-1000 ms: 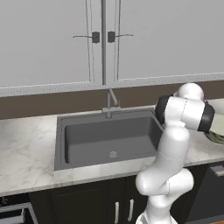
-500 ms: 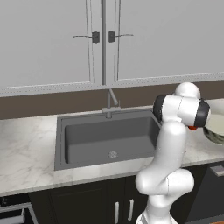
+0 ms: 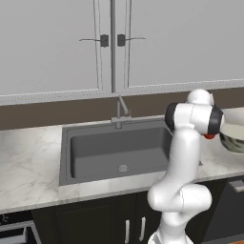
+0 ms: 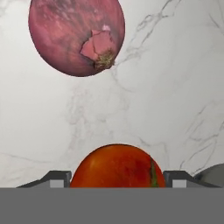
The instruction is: Remove the tomato and onion from the sink. Then move the bowl and cup from the counter to the sink for washing.
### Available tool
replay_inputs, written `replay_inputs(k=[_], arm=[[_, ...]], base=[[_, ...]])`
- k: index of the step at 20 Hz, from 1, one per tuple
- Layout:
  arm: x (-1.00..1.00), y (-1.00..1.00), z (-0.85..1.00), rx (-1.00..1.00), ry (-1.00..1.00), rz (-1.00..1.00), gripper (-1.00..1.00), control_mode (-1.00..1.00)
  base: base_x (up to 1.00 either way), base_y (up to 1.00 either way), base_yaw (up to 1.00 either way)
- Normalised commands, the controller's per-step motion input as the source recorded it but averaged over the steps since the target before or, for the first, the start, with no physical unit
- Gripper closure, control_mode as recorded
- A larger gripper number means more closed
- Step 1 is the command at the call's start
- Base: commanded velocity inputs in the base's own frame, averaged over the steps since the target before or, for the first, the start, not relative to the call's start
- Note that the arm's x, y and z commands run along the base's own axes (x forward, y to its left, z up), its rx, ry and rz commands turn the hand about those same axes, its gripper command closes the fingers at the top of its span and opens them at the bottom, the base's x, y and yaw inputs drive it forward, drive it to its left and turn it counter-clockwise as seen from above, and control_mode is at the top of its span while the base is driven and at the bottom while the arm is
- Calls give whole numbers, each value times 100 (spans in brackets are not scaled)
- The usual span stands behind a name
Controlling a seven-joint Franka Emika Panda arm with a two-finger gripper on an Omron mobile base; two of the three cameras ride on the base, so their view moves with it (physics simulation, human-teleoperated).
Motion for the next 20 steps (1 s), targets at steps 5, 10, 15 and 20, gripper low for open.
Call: replay_inputs(k=[5,10,15,20], arm=[[2,-21,-10,0,0,0,100,-100],[-14,-11,-1,0,0,0,100,-100],[-8,-7,0,0,0,0,100,-100],[0,-11,-5,0,2,0,100,-100]], base=[[0,0,0],[0,0,0],[0,0,0],[0,0,0]])
